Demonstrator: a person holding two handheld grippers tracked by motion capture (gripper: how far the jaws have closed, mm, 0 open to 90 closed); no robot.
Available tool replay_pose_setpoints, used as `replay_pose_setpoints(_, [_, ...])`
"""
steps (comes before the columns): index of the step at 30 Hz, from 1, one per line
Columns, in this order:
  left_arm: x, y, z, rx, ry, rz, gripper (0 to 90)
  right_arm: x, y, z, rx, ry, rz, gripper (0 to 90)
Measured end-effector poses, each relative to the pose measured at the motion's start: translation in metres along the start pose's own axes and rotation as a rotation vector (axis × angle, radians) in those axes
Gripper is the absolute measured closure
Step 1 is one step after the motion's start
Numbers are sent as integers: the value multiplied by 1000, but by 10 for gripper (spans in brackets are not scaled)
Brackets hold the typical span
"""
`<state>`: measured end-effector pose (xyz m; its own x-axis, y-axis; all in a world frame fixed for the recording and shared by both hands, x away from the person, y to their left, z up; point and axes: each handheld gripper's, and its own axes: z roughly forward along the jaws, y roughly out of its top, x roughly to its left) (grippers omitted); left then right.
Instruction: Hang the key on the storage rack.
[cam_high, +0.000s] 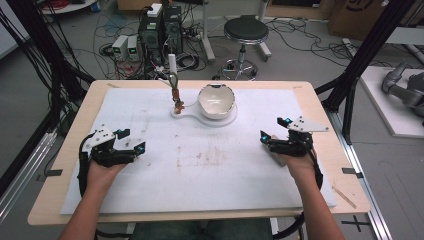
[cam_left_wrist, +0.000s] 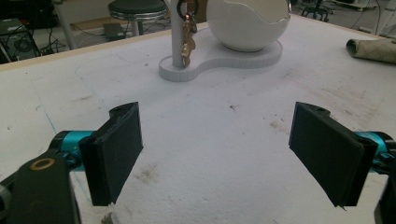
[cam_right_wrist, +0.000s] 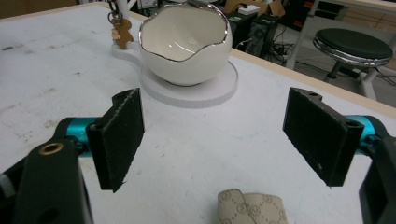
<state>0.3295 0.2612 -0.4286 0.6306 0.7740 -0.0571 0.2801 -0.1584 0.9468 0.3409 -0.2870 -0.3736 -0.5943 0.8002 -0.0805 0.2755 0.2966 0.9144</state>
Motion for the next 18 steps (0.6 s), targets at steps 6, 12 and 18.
replay_pose_setpoints(6, [0,0,0,-1,-2,2,173,-7,-15,-6,5,-24,19,198])
replay_pose_setpoints(12, [0,-1,3,5,-11,9,173,-12,-19,-5,7,-38,39,195])
replay_pose_setpoints(18, [-2,-1,3,16,-10,23,170,-14,-20,-1,19,-44,28,195])
